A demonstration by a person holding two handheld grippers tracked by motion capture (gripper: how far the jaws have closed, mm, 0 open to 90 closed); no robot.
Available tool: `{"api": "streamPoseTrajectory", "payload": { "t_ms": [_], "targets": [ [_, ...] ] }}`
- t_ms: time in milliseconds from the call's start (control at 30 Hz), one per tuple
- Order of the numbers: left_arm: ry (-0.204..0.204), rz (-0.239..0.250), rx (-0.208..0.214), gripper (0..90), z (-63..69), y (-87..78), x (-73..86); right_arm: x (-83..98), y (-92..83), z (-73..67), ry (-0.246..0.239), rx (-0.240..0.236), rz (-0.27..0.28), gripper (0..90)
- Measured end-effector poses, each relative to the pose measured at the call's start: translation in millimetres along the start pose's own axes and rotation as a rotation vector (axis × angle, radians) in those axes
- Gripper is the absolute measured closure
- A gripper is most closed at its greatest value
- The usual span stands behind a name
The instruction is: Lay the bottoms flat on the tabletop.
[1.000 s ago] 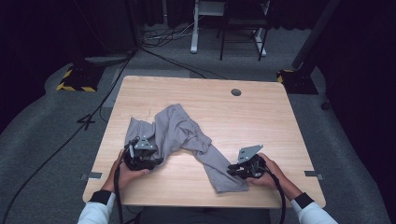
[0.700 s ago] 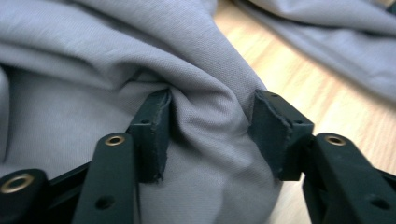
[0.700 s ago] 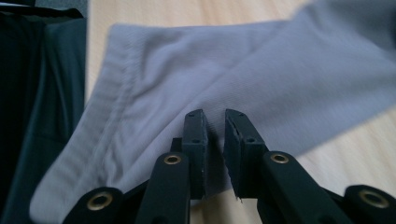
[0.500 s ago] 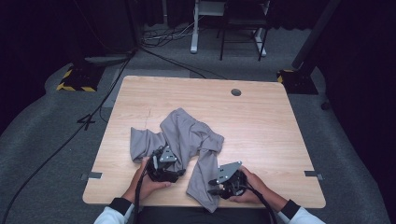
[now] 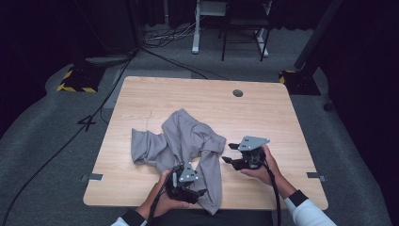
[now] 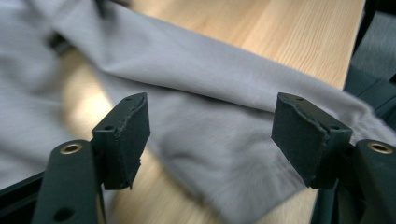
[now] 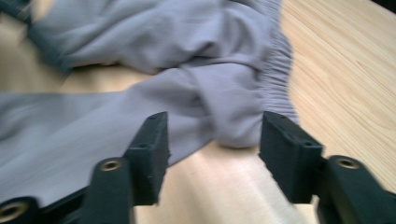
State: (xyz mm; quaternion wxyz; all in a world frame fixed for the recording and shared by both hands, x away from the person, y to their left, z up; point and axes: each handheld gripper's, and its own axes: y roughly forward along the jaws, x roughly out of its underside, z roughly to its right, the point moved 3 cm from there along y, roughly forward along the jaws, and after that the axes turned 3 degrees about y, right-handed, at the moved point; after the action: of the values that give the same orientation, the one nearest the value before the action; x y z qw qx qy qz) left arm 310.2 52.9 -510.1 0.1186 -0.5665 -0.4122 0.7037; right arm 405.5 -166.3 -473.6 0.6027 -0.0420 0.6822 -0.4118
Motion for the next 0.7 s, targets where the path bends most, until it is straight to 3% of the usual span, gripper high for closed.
{"api": "streamPoseTrajectory", "payload": {
  "t_ms": [33, 67, 133, 200, 267, 333, 400, 467, 500, 533, 700],
  "targets": [
    [0.009, -0.01, 0.018, 33.3, 1.4, 4.5, 0.8, -1.3, 5.2, 2.8, -0.015, 0.012, -0.014, 40.0],
    [0.04, -0.012, 0.008, 36.8, 2.6, 9.4, 3.6, -5.5, 15.9, 5.7, -0.01, -0.009, -0.008, 39.1],
    [0.035, -0.003, 0.012, 40.1, 1.9, 9.2, 4.3, -8.9, 23.9, 4.8, -0.041, -0.006, -0.022, 36.9],
    [0.041, -0.001, 0.001, 46.2, -1.6, 7.3, 5.8, -11.7, 33.1, 4.1, -0.043, -0.04, -0.036, 36.3],
    [0.041, 0.005, -0.004, 49.0, -2.5, 6.2, 7.5, -11.9, 43.5, 5.5, -0.073, -0.012, -0.08, 35.7],
    [0.045, 0.006, -0.005, 50.1, -2.4, 5.9, 7.9, -11.2, 48.9, 7.0, -0.069, -0.018, -0.095, 36.7],
    [0.047, 0.006, -0.006, 58.1, -3.3, 4.1, 9.0, -7.7, 59.4, 12.7, -0.093, 0.036, -0.152, 54.8],
    [0.043, 0.007, -0.016, 67.1, -6.7, 0.2, 12.3, -6.4, 59.9, 16.3, -0.11, 0.058, -0.164, 70.0],
    [0.043, 0.007, -0.016, 72.5, -6.7, 0.2, 12.3, -6.4, 59.9, 16.3, -0.11, 0.058, -0.164, 70.0],
    [0.045, 0.002, -0.02, 77.0, -9.8, -3.3, 15.1, -5.7, 57.0, 22.3, -0.114, 0.095, -0.173, 78.7],
    [0.04, -0.013, -0.016, 88.6, -17.4, -12.7, 22.8, -4.5, 43.7, 41.0, -0.081, 0.153, -0.166, 84.1]
  ]
}}
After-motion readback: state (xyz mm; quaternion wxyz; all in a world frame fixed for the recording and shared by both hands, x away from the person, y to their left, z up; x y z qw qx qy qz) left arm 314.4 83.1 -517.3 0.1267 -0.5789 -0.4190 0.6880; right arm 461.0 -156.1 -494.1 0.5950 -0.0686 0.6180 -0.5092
